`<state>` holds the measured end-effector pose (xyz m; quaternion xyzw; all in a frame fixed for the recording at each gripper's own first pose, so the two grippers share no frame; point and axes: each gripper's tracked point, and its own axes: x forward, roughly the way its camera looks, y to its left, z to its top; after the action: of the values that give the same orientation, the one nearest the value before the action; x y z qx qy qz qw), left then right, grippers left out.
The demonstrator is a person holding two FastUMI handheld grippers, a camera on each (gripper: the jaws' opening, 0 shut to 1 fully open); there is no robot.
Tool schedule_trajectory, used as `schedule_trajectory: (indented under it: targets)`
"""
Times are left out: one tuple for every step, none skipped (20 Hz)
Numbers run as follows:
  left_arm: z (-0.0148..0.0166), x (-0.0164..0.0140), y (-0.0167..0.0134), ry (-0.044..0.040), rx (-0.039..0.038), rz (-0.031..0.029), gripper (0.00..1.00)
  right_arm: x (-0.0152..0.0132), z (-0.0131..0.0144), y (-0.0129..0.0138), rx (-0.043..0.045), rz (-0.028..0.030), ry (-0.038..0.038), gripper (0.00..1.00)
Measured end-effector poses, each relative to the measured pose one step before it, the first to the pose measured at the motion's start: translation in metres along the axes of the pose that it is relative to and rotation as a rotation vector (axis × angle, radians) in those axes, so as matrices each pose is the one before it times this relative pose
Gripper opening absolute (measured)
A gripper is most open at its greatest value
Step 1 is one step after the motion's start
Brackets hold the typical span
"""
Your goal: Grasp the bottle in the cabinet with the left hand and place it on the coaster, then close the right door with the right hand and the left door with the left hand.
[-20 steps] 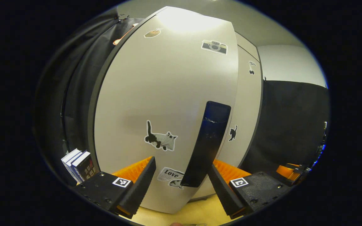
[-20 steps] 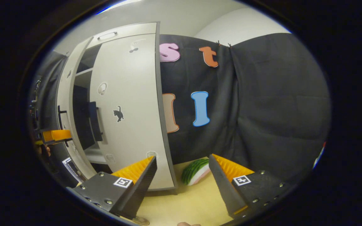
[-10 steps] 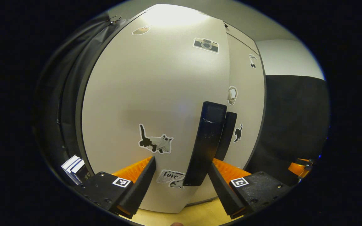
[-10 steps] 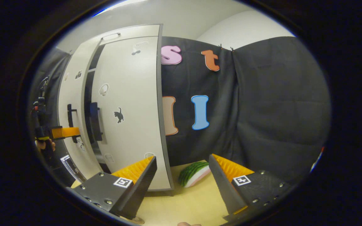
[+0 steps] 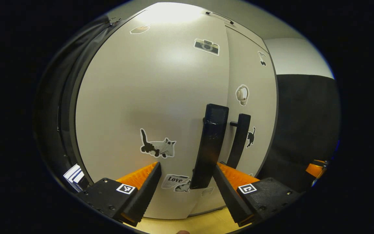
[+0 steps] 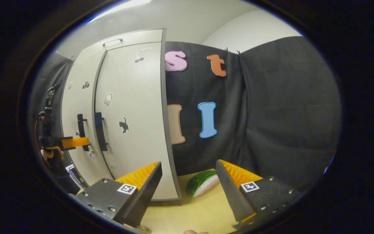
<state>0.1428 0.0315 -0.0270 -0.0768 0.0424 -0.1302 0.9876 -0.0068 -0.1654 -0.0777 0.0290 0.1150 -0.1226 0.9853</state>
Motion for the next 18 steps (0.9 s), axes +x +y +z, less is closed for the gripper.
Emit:
schedule_trajectory:
  targets:
    - [-0.00032,0.00028,0.0,0.0005,0.00291,0.00079,0.99,-0.00071,0.00092,-0.00042,0.00187,-0.00225,-0.00356,1.0]
    - [0.00032,0.00021,0.00005,-0.00013,0.00198,0.0012,0.99,-0.0021,0.00046,-0.00214,0.00155,-0.00158,-0.00219,1.0]
    - [0.00002,0.00021,-0.00007,0.00121,0.00208,0.00195,0.99,-0.00013,0.00025,-0.00117,0.00074,-0.00175,-0.00201,1.0]
    - [0.0001,0.00008,0.00014,0.00154,0.00172,0.00244,0.99,-0.00067,0.00078,-0.00253,0.0015,-0.00245,-0.00168,1.0]
    - [-0.00017,0.00032,-0.00003,0.00076,0.00218,0.00251,0.99,-0.00061,0.00055,-0.00055,0.00278,-0.00276,-0.00088,1.0]
    - [0.00005,0.00012,-0.00001,0.00504,0.00229,0.00221,0.99,-0.00167,-0.00006,-0.00291,0.00335,-0.00205,0.00125,1.0]
    - [-0.00108,0.00033,-0.00018,0.00971,0.00033,0.0033,0.99,-0.00116,0.00072,-0.00096,0.00275,-0.00192,-0.00005,1.0]
    - [-0.00053,-0.00003,-0.00103,0.00807,-0.00579,0.00022,0.99,-0.00206,0.00117,-0.00299,0.00262,-0.00232,-0.00262,1.0]
    - [0.0001,-0.00177,-0.0021,0.00632,-0.01066,0.00083,0.99,-0.00111,0.00242,-0.0016,0.00147,-0.00275,-0.00514,1.0]
    - [0.00098,-0.0028,-0.00263,0.0016,-0.00715,0.00695,0.97,-0.0018,0.00319,-0.00425,0.00012,-0.00335,-0.0037,0.97]
    - [0.00386,-0.00454,-0.00439,-0.00067,0.00785,0.00451,0.95,-0.00131,0.00443,-0.00198,0.00179,-0.00174,-0.00395,0.97]
    - [0.00682,-0.00861,-0.00811,-0.01299,0.01631,-0.00367,0.95,-0.00117,0.00772,-0.00295,0.00468,0.00162,-0.0118,0.97]
    - [0.00908,-0.00977,-0.0106,-0.01354,0.01696,-0.00736,0.95,0.00012,0.01139,-0.00145,0.00523,0.00091,-0.01951,1.0]
    - [0.0111,-0.00923,-0.01139,-0.01438,0.01532,-0.0085,0.95,0.00253,0.01382,-0.00219,0.00197,0.00531,-0.02631,1.0]
    - [0.01077,-0.00845,-0.01198,-0.00937,0.01024,-0.00449,0.95,0.00423,0.01489,-0.00026,-0.00221,0.00705,-0.02032,1.0]
    - [0.01176,-0.00811,-0.01104,-0.00582,0.00567,0.00016,0.95,0.00285,0.01315,-0.00325,-0.00683,-0.00095,-0.01969,1.0]
    - [0.01334,-0.0061,-0.01291,-0.01637,-0.00213,-0.00309,0.95,0.0031,0.01441,-0.00332,-0.00837,-0.00554,-0.02242,1.0]
    - [0.01561,-0.00606,-0.01496,-0.02483,-0.00759,-0.00892,0.95,0.00381,0.01871,-0.00609,-0.00395,-0.00573,-0.02832,1.0]
